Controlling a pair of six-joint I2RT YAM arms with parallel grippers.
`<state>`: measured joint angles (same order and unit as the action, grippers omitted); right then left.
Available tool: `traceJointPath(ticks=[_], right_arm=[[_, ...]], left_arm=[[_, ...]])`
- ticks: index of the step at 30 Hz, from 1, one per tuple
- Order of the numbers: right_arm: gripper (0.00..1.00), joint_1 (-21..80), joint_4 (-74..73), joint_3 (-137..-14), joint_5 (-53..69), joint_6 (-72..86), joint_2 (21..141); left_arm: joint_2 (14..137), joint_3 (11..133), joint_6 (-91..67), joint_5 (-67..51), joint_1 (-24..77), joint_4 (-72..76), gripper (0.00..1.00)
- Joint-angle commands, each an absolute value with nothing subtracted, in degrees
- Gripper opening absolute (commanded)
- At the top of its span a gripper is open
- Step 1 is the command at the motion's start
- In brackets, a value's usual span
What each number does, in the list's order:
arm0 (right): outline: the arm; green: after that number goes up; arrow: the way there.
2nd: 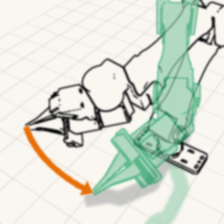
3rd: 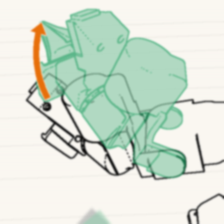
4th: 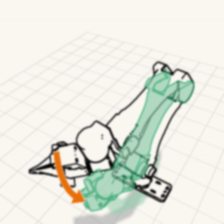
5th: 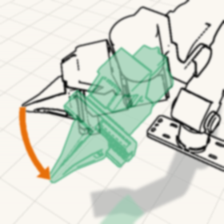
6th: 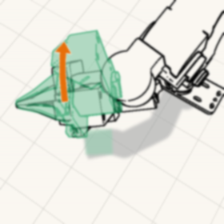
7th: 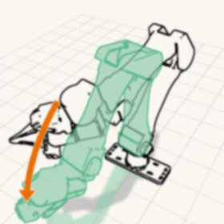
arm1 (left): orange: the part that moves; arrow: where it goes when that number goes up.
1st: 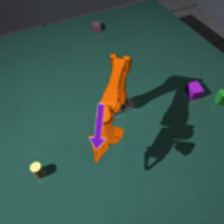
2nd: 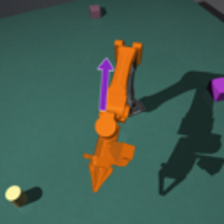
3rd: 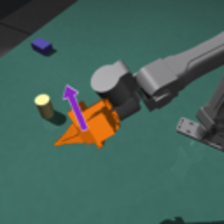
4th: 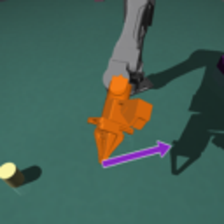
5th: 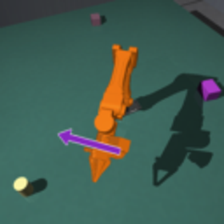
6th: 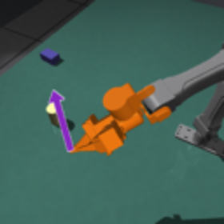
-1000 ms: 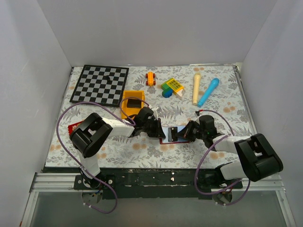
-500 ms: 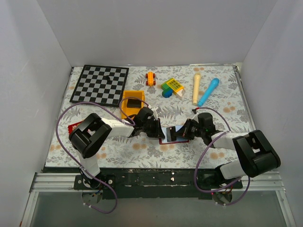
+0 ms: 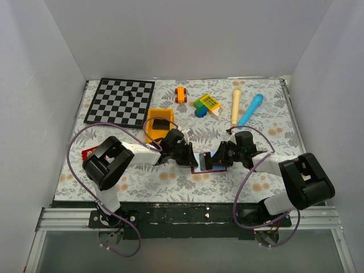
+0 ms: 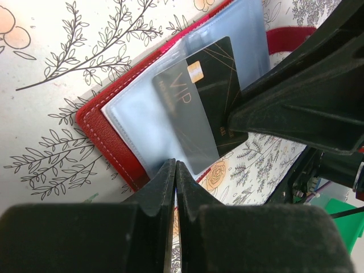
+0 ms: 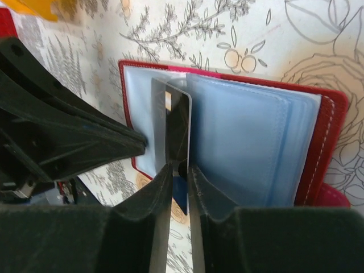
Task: Put the credit cards into the card holder
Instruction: Insert the credit card into the card holder.
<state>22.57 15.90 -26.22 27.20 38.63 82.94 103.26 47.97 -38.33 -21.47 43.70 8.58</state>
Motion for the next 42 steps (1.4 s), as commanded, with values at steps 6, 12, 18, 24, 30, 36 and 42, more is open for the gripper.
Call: traceJointPath(ticks=[6,12,18,24,30,36,42], right_arm=[[0.45,23.1,0.1,-30.5,21.5,32.5,75.9],[0.37,23.2,-8.4,-33.1,14.0,29.8,71.2],[0.01,23.2,-8.5,-35.0,13.6,28.7,73.3],[0.01,23.2,-8.3,-36.6,12.7,28.1,76.7],[0.01,24.1,-8.5,-38.9,12.3,27.2,79.4],[0.01,25.3,-9.8,-40.8,11.3,26.1,81.9],[0.01,26.7,-11.1,-41.7,9.7,25.8,83.3]], left_arm=[[102.7,45.6,-37.4,-17.9,43.3,5.4,0.00],[102.7,46.0,-37.0,-18.5,43.2,5.5,0.00],[99.6,47.3,-36.7,-18.7,43.2,4.6,0.00],[97.5,49.2,-36.6,-18.7,43.2,3.1,0.00],[96.3,49.2,-36.2,-17.9,43.2,2.1,0.00],[95.1,48.4,-35.9,-17.5,42.7,2.1,0.00],[94.6,46.9,-35.9,-16.4,41.9,1.7,0.00]])
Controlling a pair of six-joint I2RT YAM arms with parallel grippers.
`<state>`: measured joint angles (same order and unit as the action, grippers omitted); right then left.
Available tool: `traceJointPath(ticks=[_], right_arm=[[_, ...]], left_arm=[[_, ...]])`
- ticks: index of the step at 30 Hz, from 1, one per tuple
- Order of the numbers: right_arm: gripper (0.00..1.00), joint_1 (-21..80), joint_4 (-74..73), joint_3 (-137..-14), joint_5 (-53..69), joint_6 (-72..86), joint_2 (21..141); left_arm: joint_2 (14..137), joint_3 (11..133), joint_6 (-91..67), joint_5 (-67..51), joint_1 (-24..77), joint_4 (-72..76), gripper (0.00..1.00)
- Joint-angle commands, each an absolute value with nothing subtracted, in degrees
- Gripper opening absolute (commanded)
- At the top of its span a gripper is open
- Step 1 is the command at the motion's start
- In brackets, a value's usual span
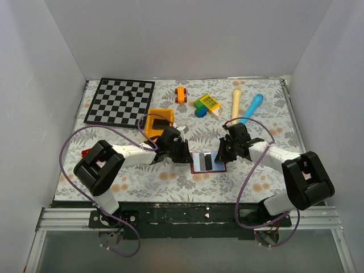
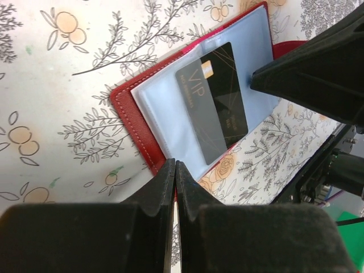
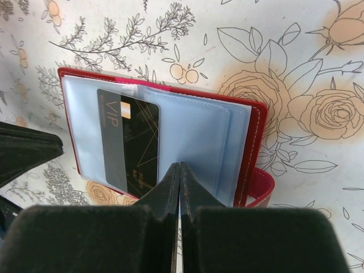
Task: Put the credit cards into the card holder
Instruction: Insert the credit card into the card holder.
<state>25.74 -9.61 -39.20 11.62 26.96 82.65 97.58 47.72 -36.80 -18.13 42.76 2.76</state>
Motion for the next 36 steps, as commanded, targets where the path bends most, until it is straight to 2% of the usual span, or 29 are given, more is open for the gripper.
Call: traceJointPath(ticks=[1,3,6,8,11,17,21,25,36], right_arm=[[0.01,27.0,-11.3,-41.8,9.3,25.8,83.3],[0.01,27.3,-11.8,-42.3,9.0,25.7,83.5],[0.01,27.8,-12.0,-42.5,8.8,25.7,83.6],[0.01,27.9,-12.1,-42.7,8.7,25.7,83.6],[0.01,28.2,-12.4,-42.7,8.3,25.7,83.6],[0.01,28.7,-13.2,-43.0,7.2,25.6,83.9],[0.01,29.4,-13.8,-43.6,6.4,25.4,84.5],[0.01,30.6,-14.2,-44.7,5.8,25.4,85.3],[0.01,34.3,-15.0,-48.8,5.0,26.0,89.1]], left_arm=[[94.5,46.4,-35.9,-16.2,41.7,1.6,0.00],[94.3,45.6,-35.9,-15.6,41.2,1.5,0.02],[94.6,45.3,-35.6,-14.9,40.8,1.3,0.13],[94.8,45.4,-35.4,-14.5,40.7,1.1,0.25],[95.7,45.8,-35.3,-14.9,40.7,1.4,0.32],[98.1,47.1,-35.7,-15.8,40.7,2.2,0.29],[99.5,48.0,-35.5,-16.3,40.6,1.9,0.19],[100.5,48.9,-35.2,-16.7,40.8,2.1,0.13],[101.4,49.0,-35.6,-17.4,40.7,2.5,0.10]])
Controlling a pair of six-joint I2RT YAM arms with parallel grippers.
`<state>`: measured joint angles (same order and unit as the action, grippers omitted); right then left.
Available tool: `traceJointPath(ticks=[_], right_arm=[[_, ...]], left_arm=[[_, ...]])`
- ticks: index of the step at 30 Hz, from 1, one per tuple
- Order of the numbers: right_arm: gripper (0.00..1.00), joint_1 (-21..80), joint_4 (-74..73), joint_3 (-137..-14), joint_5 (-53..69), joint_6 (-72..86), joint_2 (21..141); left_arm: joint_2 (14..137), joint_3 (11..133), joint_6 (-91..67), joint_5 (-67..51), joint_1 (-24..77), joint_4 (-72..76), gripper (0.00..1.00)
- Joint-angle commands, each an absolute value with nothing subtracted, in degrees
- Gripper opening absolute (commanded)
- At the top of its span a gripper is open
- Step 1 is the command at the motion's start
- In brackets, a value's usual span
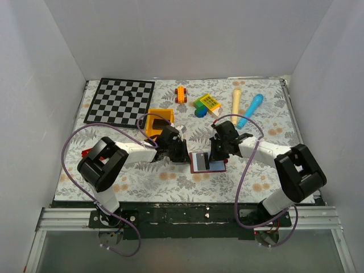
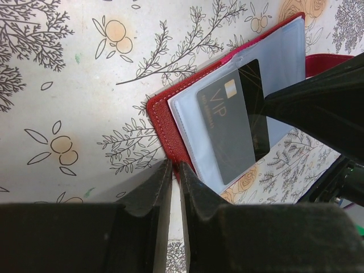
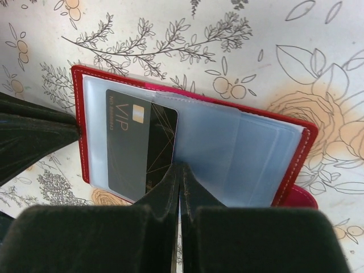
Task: Put the credit cards into the card holder
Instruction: Insert the credit card into the card holder.
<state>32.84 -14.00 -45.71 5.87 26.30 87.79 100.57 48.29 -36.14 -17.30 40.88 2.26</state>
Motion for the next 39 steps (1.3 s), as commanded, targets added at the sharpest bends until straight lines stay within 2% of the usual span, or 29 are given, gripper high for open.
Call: traceJointPath(ticks=[1,24,39], right_arm=[[0.01,34.6,-15.1,-49.2,4.8,25.9,89.5],[0.01,39.2,-15.5,-53.6,3.1,25.8,92.3],[0.01,38.1,-20.6,-47.9,-6.9,26.3,78.0]], left_arm=[[101.4,49.0,-35.5,-17.5,40.8,2.7,0.10],[101.1,47.9,-35.7,-18.4,40.7,3.3,0.09],[93.0,47.4,-35.2,-14.8,40.8,-1.4,0.08]])
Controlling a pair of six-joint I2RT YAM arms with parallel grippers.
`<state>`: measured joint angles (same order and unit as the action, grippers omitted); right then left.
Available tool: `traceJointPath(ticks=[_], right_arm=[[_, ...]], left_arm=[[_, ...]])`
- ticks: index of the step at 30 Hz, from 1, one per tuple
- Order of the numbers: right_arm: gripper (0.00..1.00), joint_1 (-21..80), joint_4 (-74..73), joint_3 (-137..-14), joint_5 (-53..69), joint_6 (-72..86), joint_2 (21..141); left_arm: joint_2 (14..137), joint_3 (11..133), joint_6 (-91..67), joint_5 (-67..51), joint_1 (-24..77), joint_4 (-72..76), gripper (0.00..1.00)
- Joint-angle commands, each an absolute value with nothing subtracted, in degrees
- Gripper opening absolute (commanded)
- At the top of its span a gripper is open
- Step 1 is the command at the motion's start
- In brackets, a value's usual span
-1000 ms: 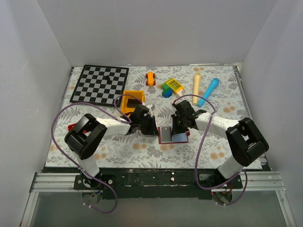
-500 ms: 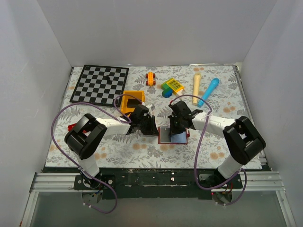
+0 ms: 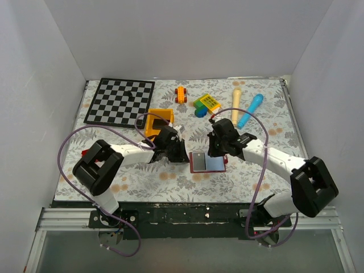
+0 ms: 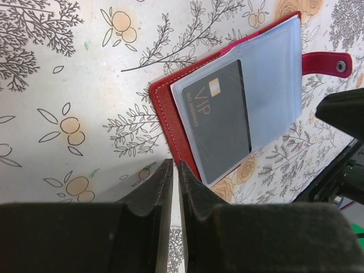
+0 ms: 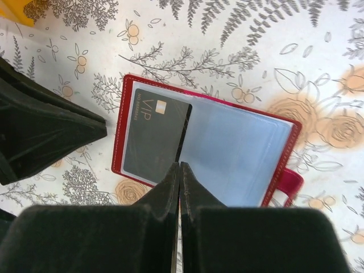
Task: Put the credit cards into the card holder
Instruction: Insert the credit card into the card holder.
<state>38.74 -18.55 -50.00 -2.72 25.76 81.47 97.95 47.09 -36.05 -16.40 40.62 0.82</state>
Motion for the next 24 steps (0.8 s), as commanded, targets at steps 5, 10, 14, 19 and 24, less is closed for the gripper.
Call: traceJointPath(ticks=[5,10,14,19,24], right_arm=[[0.01,36.3,-21.4,-45.8,-8.1,27.2,78.4],[0.01,35.2,-19.0,-43.6,-6.9,27.9,78.7],[0.30,34.0,-16.2,-41.7,-3.7,28.3,77.9],[0.40,32.4,-13.4,-40.1,-0.4,28.5,77.0],[0.36,29.7,-10.5,-38.4,5.7,29.0,76.9]], left_arm=[[89.0,50.5,-33.3,-13.0,41.0,-3.7,0.10],[92.0,56.4,-31.4,-14.7,42.1,-3.9,0.11],[97.1,59.2,-31.6,-16.1,43.2,-3.2,0.09],[100.1,58.6,-33.0,-17.8,43.9,-1.1,0.08],[101.9,57.9,-33.2,-18.5,44.6,-0.4,0.07]])
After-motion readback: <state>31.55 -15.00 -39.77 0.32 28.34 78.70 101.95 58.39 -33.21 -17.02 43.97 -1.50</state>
